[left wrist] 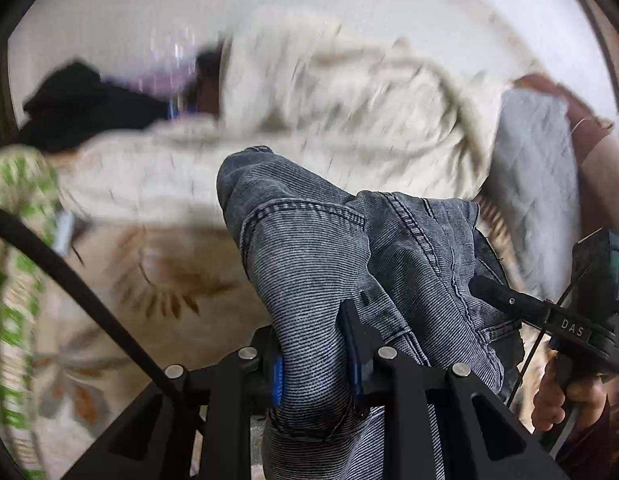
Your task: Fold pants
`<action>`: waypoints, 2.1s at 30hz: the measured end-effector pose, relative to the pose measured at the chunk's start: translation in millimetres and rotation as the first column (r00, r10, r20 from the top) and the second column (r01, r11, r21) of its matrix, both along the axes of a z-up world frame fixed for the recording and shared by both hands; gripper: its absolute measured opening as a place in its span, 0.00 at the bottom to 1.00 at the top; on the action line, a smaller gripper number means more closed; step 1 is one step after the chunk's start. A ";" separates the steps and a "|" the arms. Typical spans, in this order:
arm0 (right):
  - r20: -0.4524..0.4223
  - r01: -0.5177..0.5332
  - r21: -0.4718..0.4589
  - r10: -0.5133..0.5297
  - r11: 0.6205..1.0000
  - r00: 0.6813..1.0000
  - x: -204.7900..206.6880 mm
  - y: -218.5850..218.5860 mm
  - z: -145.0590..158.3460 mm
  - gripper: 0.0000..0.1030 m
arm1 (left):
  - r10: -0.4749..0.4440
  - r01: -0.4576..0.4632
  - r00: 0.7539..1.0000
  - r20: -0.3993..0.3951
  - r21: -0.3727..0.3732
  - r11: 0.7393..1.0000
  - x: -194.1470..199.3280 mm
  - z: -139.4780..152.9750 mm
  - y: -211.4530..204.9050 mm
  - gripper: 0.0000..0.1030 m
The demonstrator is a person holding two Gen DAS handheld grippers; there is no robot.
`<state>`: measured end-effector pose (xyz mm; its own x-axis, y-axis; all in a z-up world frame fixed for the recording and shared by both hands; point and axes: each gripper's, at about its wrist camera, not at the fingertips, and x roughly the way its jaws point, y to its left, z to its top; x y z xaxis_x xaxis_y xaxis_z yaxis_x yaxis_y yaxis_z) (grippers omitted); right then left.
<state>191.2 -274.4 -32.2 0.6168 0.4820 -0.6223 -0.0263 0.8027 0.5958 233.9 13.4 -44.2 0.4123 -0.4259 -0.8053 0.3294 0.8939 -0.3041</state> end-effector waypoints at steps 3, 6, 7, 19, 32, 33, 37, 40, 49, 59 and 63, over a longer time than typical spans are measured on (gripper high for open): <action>-0.094 0.003 0.010 -0.002 1.000 0.996 7.2 -4.1 -59.4 0.18 | -0.004 0.006 0.999 -0.050 0.042 0.999 3.6 -54.8 -8.3 0.24; -0.139 0.011 -0.001 -0.011 1.000 0.990 8.9 -6.1 -100.3 0.18 | 0.008 -0.008 1.000 0.002 0.076 0.997 -3.9 -81.0 -9.5 0.25; -0.138 0.018 0.001 -0.017 1.000 0.990 7.9 -8.1 -109.3 0.18 | 0.009 -0.009 1.000 0.012 0.068 0.998 -3.9 -84.4 -7.9 0.26; -0.167 0.120 -0.065 -0.130 0.991 0.977 -17.1 -16.2 -68.1 0.40 | 0.097 -0.128 0.984 0.147 0.214 0.968 -49.2 -8.2 8.1 0.44; 0.425 0.220 -0.267 -0.091 0.938 0.901 -252.0 68.8 202.8 0.72 | 0.150 -0.328 0.796 0.587 0.208 0.922 -291.3 192.2 39.3 0.99; 0.443 0.238 -0.283 -0.094 0.929 0.892 -262.9 75.3 203.9 0.73 | 0.159 -0.335 0.787 0.596 0.196 0.922 -304.7 196.1 42.7 1.00; 0.509 0.291 -0.335 -0.088 0.896 0.856 -315.9 100.1 196.0 0.73 | 0.185 -0.371 0.753 0.631 0.176 0.912 -345.9 207.9 48.8 1.00; 0.526 0.337 -0.362 -0.108 0.869 0.844 -335.2 112.4 182.3 0.73 | 0.198 -0.396 0.723 0.662 0.161 0.904 -373.9 211.4 54.7 1.00; 0.471 0.304 -0.404 -0.089 0.862 0.878 -356.3 131.0 143.4 0.73 | 0.218 -0.396 0.742 0.634 0.152 0.906 -400.0 193.2 66.0 1.00; 0.518 0.310 -0.422 -0.054 0.852 0.853 -370.6 148.9 153.2 0.73 | 0.250 -0.436 0.717 0.651 0.139 0.889 -403.0 187.2 78.6 1.00; 0.528 0.316 -0.427 -0.050 0.847 0.848 -369.0 154.4 153.3 0.73 | 0.260 -0.441 0.721 0.643 0.137 0.887 -398.8 181.4 82.5 1.00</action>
